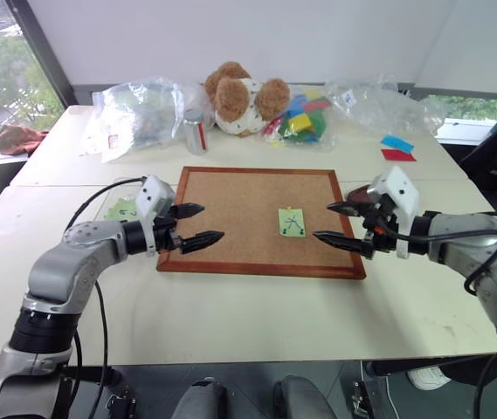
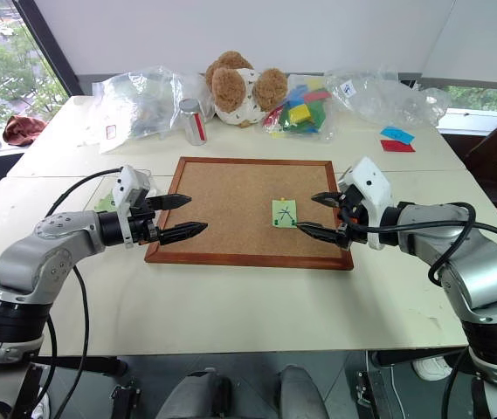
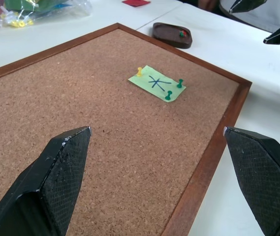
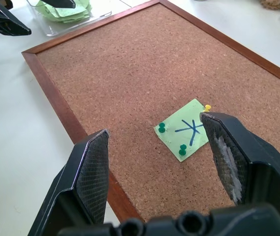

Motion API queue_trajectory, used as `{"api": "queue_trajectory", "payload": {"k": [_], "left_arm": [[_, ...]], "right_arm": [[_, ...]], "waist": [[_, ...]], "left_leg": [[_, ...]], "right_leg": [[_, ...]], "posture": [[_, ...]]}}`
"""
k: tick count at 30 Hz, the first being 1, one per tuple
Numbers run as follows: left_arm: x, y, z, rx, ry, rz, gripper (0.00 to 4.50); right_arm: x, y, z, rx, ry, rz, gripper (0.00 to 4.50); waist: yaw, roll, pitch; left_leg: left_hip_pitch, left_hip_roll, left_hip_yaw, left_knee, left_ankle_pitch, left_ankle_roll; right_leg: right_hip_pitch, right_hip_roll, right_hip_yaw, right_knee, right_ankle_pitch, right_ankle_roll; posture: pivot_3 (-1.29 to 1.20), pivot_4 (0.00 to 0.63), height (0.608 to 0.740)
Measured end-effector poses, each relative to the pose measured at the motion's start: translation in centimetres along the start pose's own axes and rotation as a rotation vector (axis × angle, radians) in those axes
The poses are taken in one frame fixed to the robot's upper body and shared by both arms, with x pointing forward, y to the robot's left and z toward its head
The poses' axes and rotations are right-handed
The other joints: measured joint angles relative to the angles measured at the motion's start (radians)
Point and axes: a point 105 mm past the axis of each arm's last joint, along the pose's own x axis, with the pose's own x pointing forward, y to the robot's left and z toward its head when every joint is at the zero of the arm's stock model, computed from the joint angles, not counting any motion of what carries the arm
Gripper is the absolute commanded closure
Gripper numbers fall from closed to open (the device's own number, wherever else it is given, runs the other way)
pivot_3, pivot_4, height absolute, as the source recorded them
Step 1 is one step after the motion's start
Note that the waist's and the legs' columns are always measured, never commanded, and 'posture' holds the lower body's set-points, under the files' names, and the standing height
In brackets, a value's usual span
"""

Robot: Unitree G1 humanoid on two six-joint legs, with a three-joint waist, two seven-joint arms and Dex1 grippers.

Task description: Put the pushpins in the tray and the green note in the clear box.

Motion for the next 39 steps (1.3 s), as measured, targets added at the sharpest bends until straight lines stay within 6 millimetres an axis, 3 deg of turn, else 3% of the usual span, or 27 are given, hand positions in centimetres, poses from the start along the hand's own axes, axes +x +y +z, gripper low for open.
{"api": "queue_trajectory", "payload": {"k": [31, 34, 39], "left_arm": [[1.2, 0.9, 0.1, 0.028, -0.015, 0.046, 0.06], [2.0, 1.4, -0.1, 0.03, -0.022, 0.071, 0.83], [4.4, 1.1, -2.4, 0.03, 0.009, 0.067, 3.33]], "right_arm": [[0.0, -0.6, -0.3, 0.01, 0.008, -0.042, 1.25], [0.0, -0.8, -0.2, 0.001, 0.007, -0.051, 1.25], [0.4, -0.8, 0.1, -0.002, -0.012, -0.06, 1.25]], "waist": [[0.001, 0.0, 0.0], [0.001, 0.0, 0.0], [0.001, 0.0, 0.0]], "left_leg": [[0.0, 0.0, 0.0, 0.0, 0.0, -0.001], [0.0, 0.0, 0.0, 0.0, 0.0, -0.001], [0.0, 0.0, 0.0, 0.0, 0.001, -0.002]], "right_leg": [[0.0, 0.0, 0.0, 0.0, 0.0, 0.0], [0.0, 0.0, 0.0, 0.0, 0.0, 0.0], [0.0, 0.0, 0.0, 0.0, 0.0, 0.0]], "posture": [[0.0, 0.15, 0.74], [0.0, 0.15, 0.74], [0.0, 0.15, 0.74]]}}
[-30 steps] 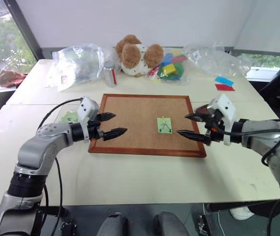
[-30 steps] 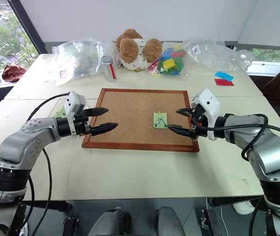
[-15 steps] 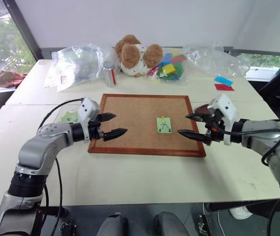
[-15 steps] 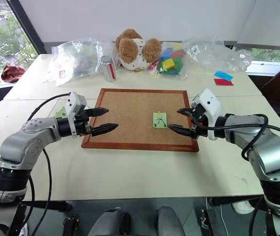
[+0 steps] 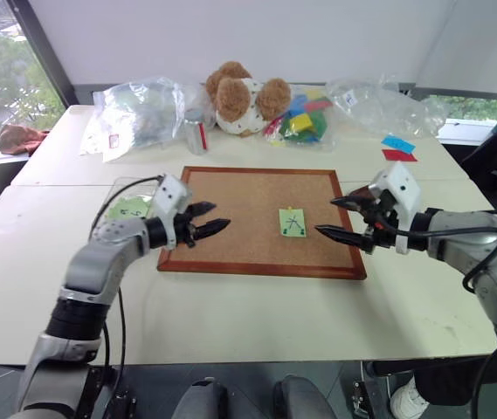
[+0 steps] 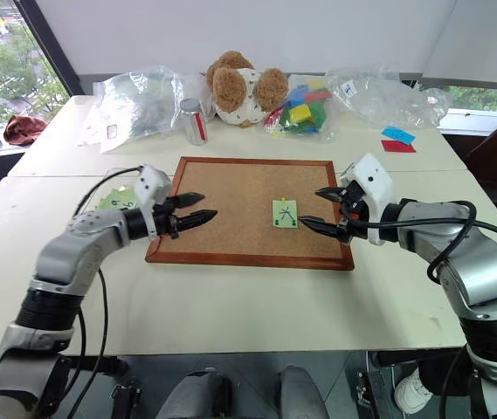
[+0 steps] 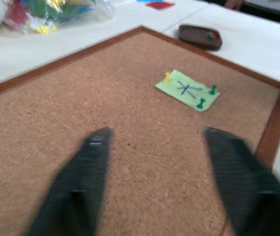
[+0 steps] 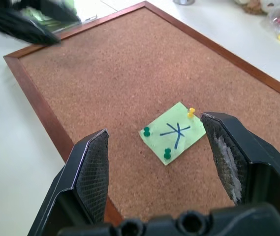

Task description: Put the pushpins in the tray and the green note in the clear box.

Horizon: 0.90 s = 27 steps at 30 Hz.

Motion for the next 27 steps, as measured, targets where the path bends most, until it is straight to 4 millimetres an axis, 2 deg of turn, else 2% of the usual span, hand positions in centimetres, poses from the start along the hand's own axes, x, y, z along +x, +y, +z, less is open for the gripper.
{"api": "queue_trajectory", "payload": {"k": [2, 3, 10, 15, 19, 20, 22, 27], "left_arm": [[1.0, -0.1, -1.1, -0.01, 0.013, 0.008, 4.4], [1.5, -0.1, -1.7, -0.009, 0.022, 0.015, 4.49], [3.7, 0.4, -3.8, -0.027, 0.042, 0.055, 4.49], [4.5, 0.8, -3.9, 0.008, 0.029, 0.066, 4.49], [4.5, 0.7, -3.9, 0.015, 0.021, 0.066, 4.49], [4.5, 0.7, -3.9, 0.016, 0.021, 0.067, 4.5], [4.4, 0.7, -4.0, 0.019, 0.024, 0.071, 4.5], [4.0, 0.8, -4.2, 0.025, 0.025, 0.083, 4.5]], "right_arm": [[0.5, -0.3, 0.0, 0.006, -0.005, -0.013, 1.25], [0.9, -0.5, 0.1, 0.01, -0.005, -0.026, 1.25], [4.0, -2.5, -0.6, 0.117, 0.049, -0.118, 1.25], [8.0, -3.0, -1.3, 0.204, 0.085, -0.13, 1.25], [10.1, -3.3, -2.8, 0.24, 0.123, -0.137, 1.25], [10.5, -3.4, -3.1, 0.24, 0.133, -0.142, 1.82], [11.0, -3.6, -3.9, 0.243, 0.152, -0.153, 2.55], [11.6, -3.8, -5.2, 0.25, 0.18, -0.166, 2.55]], "waist": [[-0.002, 0.0, 0.0], [-0.003, 0.0, 0.0], [-0.002, 0.0, 0.0], [-0.004, 0.0, -0.001], [-0.004, 0.0, -0.001], [-0.005, 0.0, -0.001], [-0.007, 0.0, -0.001], [-0.012, 0.0, -0.001]], "left_leg": [[0.0, 0.0, 0.0, 0.0, 0.0, 0.0], [0.0, 0.0, 0.0, 0.0, 0.0, 0.0], [0.0, 0.0, 0.001, 0.0, 0.001, -0.001], [0.0, 0.0, 0.001, 0.0, 0.001, -0.001], [0.001, 0.0, 0.001, 0.0, 0.001, -0.001], [0.001, 0.0, 0.001, 0.0, 0.001, -0.001], [0.001, 0.0, 0.001, 0.0, 0.001, -0.001], [0.002, 0.0, 0.001, 0.0, 0.001, -0.001]], "right_leg": [[0.0, 0.0, 0.0, 0.0, 0.0, 0.0], [0.0, 0.0, 0.0, 0.0, 0.0, 0.0], [-0.001, 0.0, 0.0, 0.001, 0.0, 0.0], [-0.001, 0.0, 0.0, 0.002, 0.0, 0.0], [-0.001, 0.0, 0.0, 0.003, 0.0, 0.0], [-0.001, 0.0, 0.0, 0.003, 0.0, 0.0], [-0.001, 0.0, 0.0, 0.004, 0.0, 0.0], [-0.001, 0.0, 0.0, 0.005, 0.0, 0.0]], "posture": [[0.0, 0.15, 0.74], [0.0, 0.15, 0.74], [0.0, 0.15, 0.74], [0.0, 0.15, 0.74], [0.0, 0.15, 0.74], [0.0, 0.15, 0.74], [0.0, 0.15, 0.74], [0.0, 0.15, 0.74]]}}
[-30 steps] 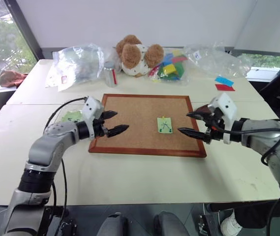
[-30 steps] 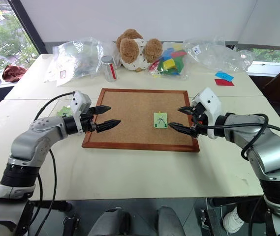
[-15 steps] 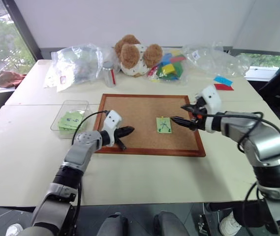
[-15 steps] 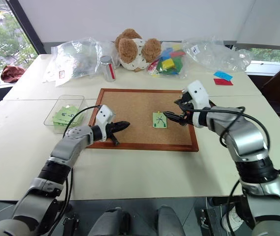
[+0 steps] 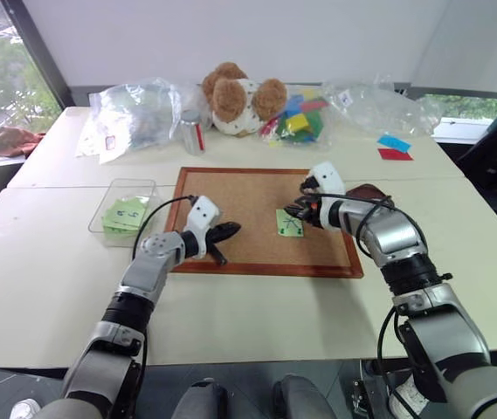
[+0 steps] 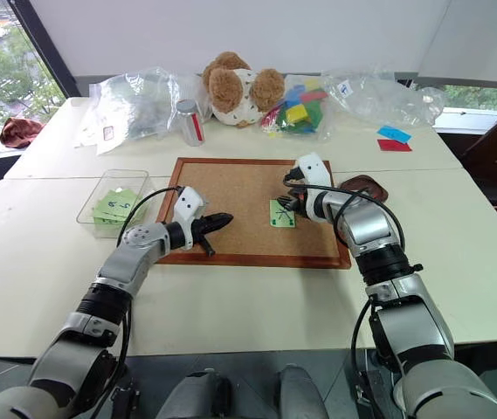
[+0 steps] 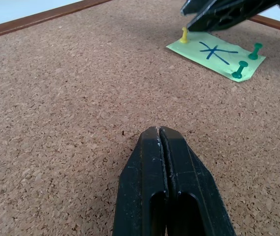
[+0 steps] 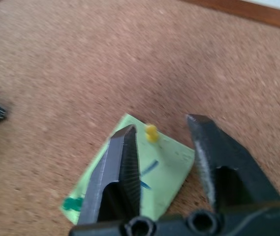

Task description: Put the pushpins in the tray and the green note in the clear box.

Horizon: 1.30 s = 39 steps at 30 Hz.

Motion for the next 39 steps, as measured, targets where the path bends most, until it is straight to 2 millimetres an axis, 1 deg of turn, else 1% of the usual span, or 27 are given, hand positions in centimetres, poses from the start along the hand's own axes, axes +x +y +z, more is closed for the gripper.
{"api": "queue_trajectory", "payload": {"k": [5, 12, 15, 17, 18, 23, 27, 29, 33, 35, 37, 39], "left_arm": [[-0.1, -0.1, -0.1, 0.002, 0.002, 0.008, 4.5], [-0.3, -0.1, -0.2, -0.002, 0.006, 0.015, 4.5], [-0.3, -0.1, -0.2, -0.003, 0.007, 0.013, 4.5], [-0.3, -0.1, -0.2, -0.004, 0.008, 0.013, 4.5], [-0.3, -0.1, -0.2, -0.004, 0.008, 0.014, 4.5], [-0.3, -0.2, -0.3, 0.0, 0.01, 0.01, 4.5], [-0.3, -0.4, -0.3, 0.006, 0.012, -0.002, 4.5], [-0.3, -0.5, -0.3, 0.008, 0.017, -0.006, 4.5], [-0.2, -0.5, -0.4, 0.015, 0.023, -0.01, 4.5], [-0.2, -0.5, -0.4, 0.018, 0.025, -0.011, 4.5], [-0.2, -0.5, -0.4, 0.019, 0.026, -0.013, 4.5], [-0.2, -0.5, -0.4, 0.019, 0.026, -0.016, 4.5]], "right_arm": [[0.7, 0.4, -0.5, 0.004, 0.005, 0.017, 2.55], [1.2, 0.8, 0.1, 0.004, -0.013, 0.039, 2.55], [1.3, 0.9, 0.1, 0.004, -0.014, 0.043, 3.36], [1.3, 0.9, 0.1, 0.003, -0.012, 0.045, 4.35], [1.3, 0.9, 0.1, 0.003, -0.012, 0.044, 4.43], [1.2, 0.9, 0.1, 0.007, -0.009, 0.048, 4.43], [0.7, 0.7, 0.2, 0.033, -0.01, 0.044, 4.43], [0.1, 0.6, 1.1, 0.035, -0.04, 0.04, 4.43], [-2.2, -0.5, 4.2, 0.034, -0.142, 0.004, 4.43], [-3.2, -1.0, 5.3, 0.033, -0.169, -0.02, 4.43], [-4.1, -1.8, 5.9, 0.033, -0.187, -0.051, 4.43], [-4.9, -3.1, 6.1, 0.046, -0.199, -0.106, 4.43]], "waist": [[0.0, 0.0, 0.0], [0.0, 0.0, 0.0], [0.001, 0.0, 0.0], [0.001, 0.0, 0.0], [0.001, 0.0, 0.0], [0.0, 0.0, 0.0], [0.002, 0.0, 0.0], [0.003, 0.0, 0.0], [0.003, 0.0, 0.0], [0.004, 0.0, 0.0], [0.004, 0.0, 0.0], [0.006, 0.0, 0.0]], "left_leg": [[0.001, 0.0, 0.0, 0.0, 0.0, 0.0], [0.003, 0.0, 0.0, 0.0, 0.0, 0.0], [0.003, 0.0, 0.0, 0.0, 0.0, 0.0], [0.003, 0.0, 0.0, 0.0, 0.0, 0.0], [0.003, 0.0, 0.0, 0.0, 0.0, 0.0], [0.003, 0.0, 0.0, 0.0, 0.0, 0.0], [0.003, 0.0, 0.0, -0.001, 0.0, 0.0], [0.003, 0.0, 0.0, -0.001, 0.0, 0.0], [0.003, 0.0, 0.0, -0.001, 0.0, 0.0], [0.003, 0.0, 0.0, -0.001, 0.0, 0.0], [0.003, 0.0, 0.0, -0.001, 0.0, 0.0], [0.003, 0.0, 0.0, -0.001, 0.0, 0.0]], "right_leg": [[0.0, 0.0, 0.0, 0.003, 0.0, 0.0], [0.0, 0.0, 0.0, 0.006, 0.0, 0.0], [0.0, 0.0, 0.0, 0.006, 0.0, 0.0], [0.0, 0.0, 0.0, 0.006, 0.0, 0.0], [0.0, 0.0, 0.0, 0.006, 0.0, 0.0], [0.0, 0.0, 0.0, 0.006, 0.0, 0.0], [-0.001, 0.0, 0.0, 0.006, 0.0, 0.0], [-0.001, 0.0, 0.0, 0.006, 0.0, 0.0], [0.0, 0.0, 0.0, 0.006, 0.0, 0.0], [0.0, 0.0, 0.0, 0.007, 0.0, 0.0], [0.0, 0.0, 0.001, 0.006, 0.0, 0.0], [0.0, 0.0, 0.001, 0.006, 0.0, 0.0]], "posture": [[0.0, 0.15, 0.74], [0.0, 0.15, 0.74], [0.0, 0.15, 0.74], [0.0, 0.15, 0.74], [0.0, 0.15, 0.74], [0.0, 0.15, 0.74], [0.0, 0.15, 0.74], [0.0, 0.15, 0.74], [0.0, 0.15, 0.74], [0.0, 0.15, 0.74], [0.0, 0.15, 0.74], [0.0, 0.15, 0.74]]}}
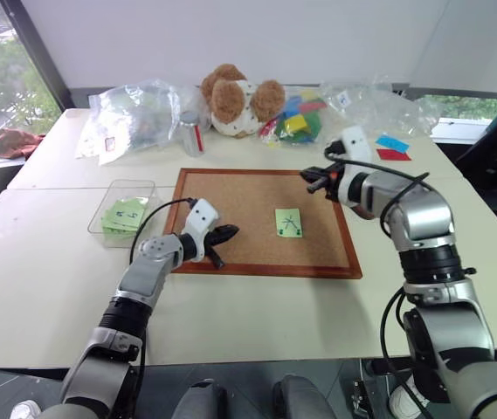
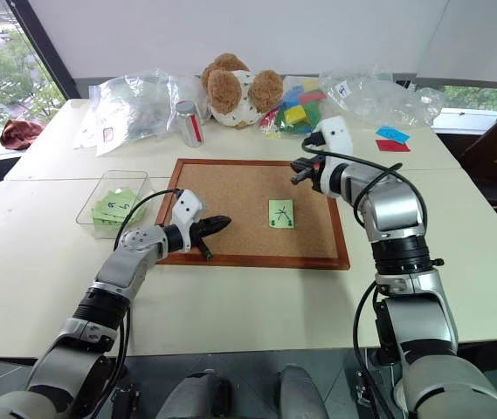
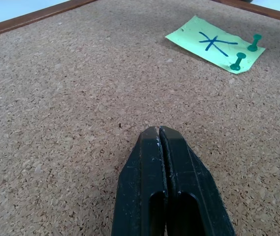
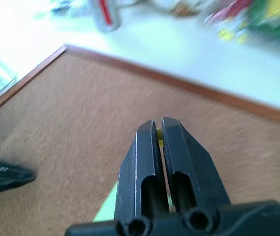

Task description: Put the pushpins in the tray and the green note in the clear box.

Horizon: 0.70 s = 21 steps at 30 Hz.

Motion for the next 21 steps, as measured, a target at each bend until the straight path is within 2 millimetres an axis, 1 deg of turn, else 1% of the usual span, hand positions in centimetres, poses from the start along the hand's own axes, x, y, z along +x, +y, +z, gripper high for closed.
{"api": "queue_trajectory", "payload": {"k": [3, 4, 6, 8, 9, 13, 15, 21], "left_arm": [[0.1, -0.1, -0.1, -0.002, 0.002, -0.003, 4.5], [0.1, -0.1, -0.1, -0.002, 0.002, -0.003, 4.5], [0.1, 0.0, -0.1, -0.002, 0.003, -0.003, 4.5], [0.0, 0.0, -0.1, -0.002, 0.002, -0.001, 4.5], [0.0, 0.1, -0.1, -0.003, 0.002, 0.001, 4.5], [0.0, 0.1, -0.1, -0.004, 0.003, 0.003, 4.5], [0.0, 0.1, -0.1, -0.004, 0.003, 0.002, 4.5], [-0.1, 0.0, -0.1, -0.001, 0.003, 0.002, 4.5]], "right_arm": [[-1.3, -3.0, -0.2, 0.023, 0.002, -0.114, 4.43], [-1.8, -4.4, -0.6, 0.03, 0.009, -0.163, 4.43], [-2.7, -6.6, -1.6, 0.045, 0.034, -0.24, 4.43], [-3.3, -8.6, -3.1, 0.066, 0.069, -0.302, 4.43], [-3.4, -9.1, -3.8, 0.073, 0.086, -0.32, 4.43], [-3.1, -10.1, -6.7, 0.12, 0.141, -0.335, 4.43], [-2.9, -10.4, -7.6, 0.137, 0.16, -0.34, 4.43], [-2.4, -11.1, -8.0, 0.119, 0.17, -0.364, 4.43]], "waist": [[0.001, 0.0, 0.0], [0.002, 0.0, 0.0], [0.002, 0.0, 0.0], [0.001, 0.001, 0.0], [0.0, 0.001, 0.0], [-0.001, 0.001, -0.001], [-0.001, 0.001, -0.001], [-0.001, 0.001, -0.001]], "left_leg": [[0.0, 0.0, 0.0, 0.0, 0.0, 0.0], [0.0, 0.0, 0.0, 0.0, 0.0, 0.0], [0.0, 0.0, 0.0, 0.0, 0.0, 0.0], [0.0, 0.0, 0.001, 0.0, 0.0, 0.0], [0.001, 0.0, 0.002, 0.0, -0.001, 0.001], [0.002, 0.0, 0.003, 0.0, -0.002, 0.003], [0.002, 0.0, 0.003, 0.0, -0.001, 0.003], [0.002, 0.0, 0.003, 0.0, 0.0, 0.0]], "right_leg": [[0.0, 0.0, 0.0, 0.0, 0.0, 0.0], [0.0, 0.0, 0.0, 0.0, 0.0, 0.0], [0.0, 0.0, 0.0, -0.001, 0.0, 0.0], [0.001, 0.0, 0.001, -0.001, 0.0, 0.0], [0.001, 0.0, 0.001, -0.001, 0.0, 0.0], [0.002, 0.0, 0.002, -0.001, 0.0, 0.0], [0.001, 0.0, 0.002, 0.0, 0.0, 0.0], [0.001, 0.0, 0.002, -0.001, 0.0, 0.0]], "posture": [[0.0, 0.15, 0.74], [0.0, 0.15, 0.74], [0.0, 0.15, 0.74], [0.0, 0.15, 0.74], [0.0, 0.15, 0.74], [0.0, 0.15, 0.74], [0.0, 0.15, 0.74], [0.0, 0.15, 0.74]]}}
